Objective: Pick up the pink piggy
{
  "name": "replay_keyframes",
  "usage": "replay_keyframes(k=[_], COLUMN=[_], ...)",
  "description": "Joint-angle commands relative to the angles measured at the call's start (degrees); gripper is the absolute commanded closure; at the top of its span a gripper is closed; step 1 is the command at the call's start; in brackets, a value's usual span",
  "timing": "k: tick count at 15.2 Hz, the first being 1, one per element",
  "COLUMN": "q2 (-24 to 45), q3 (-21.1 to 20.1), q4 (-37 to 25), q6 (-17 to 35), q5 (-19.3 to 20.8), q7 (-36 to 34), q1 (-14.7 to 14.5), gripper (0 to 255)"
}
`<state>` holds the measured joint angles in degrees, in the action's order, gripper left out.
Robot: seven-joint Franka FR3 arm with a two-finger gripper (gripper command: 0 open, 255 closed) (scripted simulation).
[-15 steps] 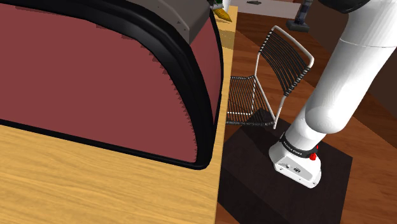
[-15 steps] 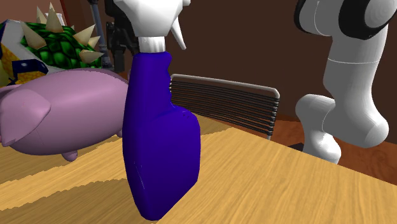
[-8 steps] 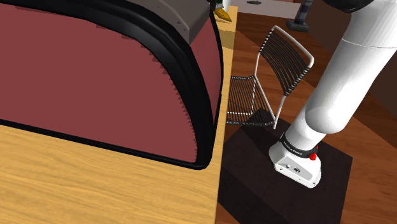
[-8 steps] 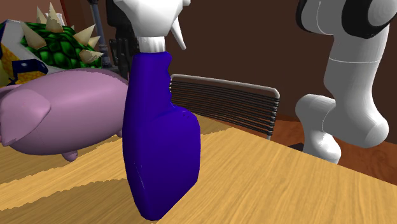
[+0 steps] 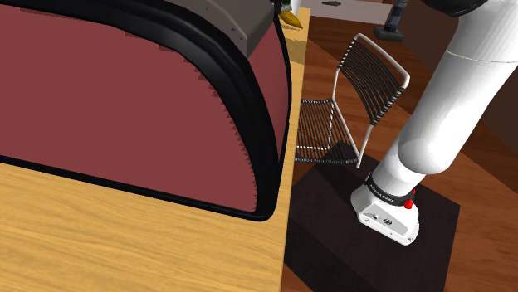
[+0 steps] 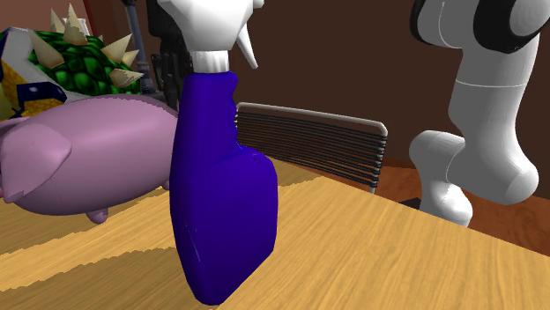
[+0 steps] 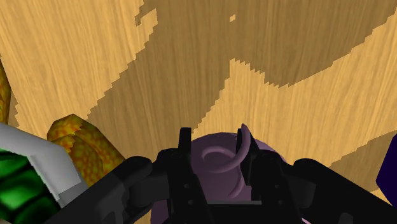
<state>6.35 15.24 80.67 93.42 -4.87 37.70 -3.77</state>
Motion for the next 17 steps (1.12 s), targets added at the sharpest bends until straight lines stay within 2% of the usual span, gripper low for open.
replay_keyframes(k=[1, 9, 15, 17], q2=[0.4, 3.9, 8.4, 8.6], q3=[0.0, 0.3, 0.6, 0.6], q4=[-1.2, -12.4, -23.9, -24.2], q6=[-0.8, -8.7, -15.8, -16.0], q5=[-0.1, -1.2, -2.8, -2.8], q7=[0.0, 0.1, 0.3, 0.3], q1=[0.1, 0.9, 2.3, 2.4], gripper=[255, 255, 255, 255])
